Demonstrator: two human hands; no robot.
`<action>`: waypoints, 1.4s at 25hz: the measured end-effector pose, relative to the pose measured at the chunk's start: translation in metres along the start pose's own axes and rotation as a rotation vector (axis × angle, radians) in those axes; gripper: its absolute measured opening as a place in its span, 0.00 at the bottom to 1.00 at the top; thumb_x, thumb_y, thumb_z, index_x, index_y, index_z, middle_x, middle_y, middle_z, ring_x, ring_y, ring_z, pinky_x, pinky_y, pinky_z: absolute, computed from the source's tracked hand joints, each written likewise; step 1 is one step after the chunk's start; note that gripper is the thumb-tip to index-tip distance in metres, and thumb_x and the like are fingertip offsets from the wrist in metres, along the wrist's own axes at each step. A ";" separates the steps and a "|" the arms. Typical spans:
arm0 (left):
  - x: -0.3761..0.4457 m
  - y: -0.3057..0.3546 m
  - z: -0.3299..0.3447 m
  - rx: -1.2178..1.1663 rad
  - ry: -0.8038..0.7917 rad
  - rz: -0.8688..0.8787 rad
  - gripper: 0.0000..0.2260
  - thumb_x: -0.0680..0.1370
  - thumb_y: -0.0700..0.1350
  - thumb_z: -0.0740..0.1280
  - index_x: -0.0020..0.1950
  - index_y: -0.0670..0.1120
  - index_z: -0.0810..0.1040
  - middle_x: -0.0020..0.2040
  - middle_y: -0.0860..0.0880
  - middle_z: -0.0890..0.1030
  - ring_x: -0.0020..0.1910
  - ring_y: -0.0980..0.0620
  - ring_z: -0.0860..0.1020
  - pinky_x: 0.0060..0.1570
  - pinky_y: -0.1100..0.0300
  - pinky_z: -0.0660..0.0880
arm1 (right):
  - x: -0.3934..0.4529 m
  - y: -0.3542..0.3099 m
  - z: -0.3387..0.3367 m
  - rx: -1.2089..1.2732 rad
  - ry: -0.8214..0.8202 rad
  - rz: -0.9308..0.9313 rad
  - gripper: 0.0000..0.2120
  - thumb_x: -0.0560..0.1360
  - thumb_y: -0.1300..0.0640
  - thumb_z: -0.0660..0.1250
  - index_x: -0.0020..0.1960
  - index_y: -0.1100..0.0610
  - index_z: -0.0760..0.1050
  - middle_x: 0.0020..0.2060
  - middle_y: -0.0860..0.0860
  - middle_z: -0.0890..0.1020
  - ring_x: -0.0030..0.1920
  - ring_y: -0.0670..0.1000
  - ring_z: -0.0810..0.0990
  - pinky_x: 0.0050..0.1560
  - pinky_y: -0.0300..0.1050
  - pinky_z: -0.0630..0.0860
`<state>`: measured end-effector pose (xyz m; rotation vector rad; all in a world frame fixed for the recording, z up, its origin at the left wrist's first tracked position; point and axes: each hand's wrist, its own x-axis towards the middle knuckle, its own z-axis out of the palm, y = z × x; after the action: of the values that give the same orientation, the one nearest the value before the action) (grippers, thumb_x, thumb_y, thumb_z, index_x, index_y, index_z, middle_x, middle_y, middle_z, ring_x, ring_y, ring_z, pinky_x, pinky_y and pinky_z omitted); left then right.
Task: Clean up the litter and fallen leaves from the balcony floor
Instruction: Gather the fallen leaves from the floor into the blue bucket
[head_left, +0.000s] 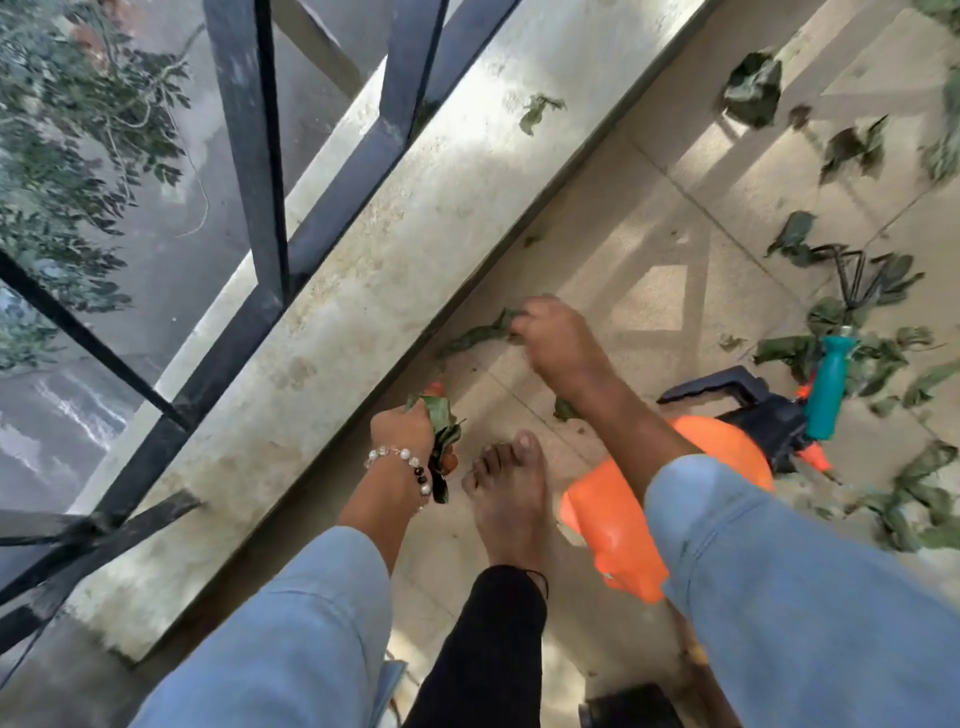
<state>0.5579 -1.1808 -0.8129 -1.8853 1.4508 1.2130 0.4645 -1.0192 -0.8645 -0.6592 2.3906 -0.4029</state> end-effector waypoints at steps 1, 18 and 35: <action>0.001 0.000 0.000 -0.014 -0.006 -0.001 0.13 0.76 0.46 0.71 0.39 0.38 0.76 0.33 0.41 0.76 0.25 0.47 0.72 0.29 0.58 0.71 | 0.003 -0.017 0.003 0.020 -0.019 -0.088 0.10 0.72 0.67 0.66 0.52 0.65 0.80 0.54 0.59 0.79 0.56 0.59 0.75 0.52 0.47 0.75; -0.032 -0.010 0.017 0.001 -0.099 0.074 0.13 0.74 0.50 0.72 0.38 0.42 0.76 0.35 0.41 0.78 0.26 0.47 0.74 0.32 0.59 0.72 | -0.069 0.016 0.018 -0.273 -0.404 -0.289 0.03 0.65 0.68 0.72 0.36 0.63 0.80 0.46 0.55 0.76 0.45 0.58 0.76 0.26 0.40 0.69; -0.150 0.005 0.022 -0.113 -0.041 0.109 0.14 0.74 0.52 0.70 0.39 0.40 0.80 0.37 0.41 0.82 0.38 0.39 0.82 0.36 0.55 0.74 | -0.165 -0.003 -0.113 1.535 0.245 0.568 0.18 0.68 0.73 0.65 0.30 0.52 0.74 0.30 0.51 0.74 0.33 0.51 0.73 0.33 0.44 0.71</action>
<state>0.5370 -1.0871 -0.6952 -1.8628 1.5088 1.4032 0.5061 -0.9177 -0.6974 0.7565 1.5906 -1.7610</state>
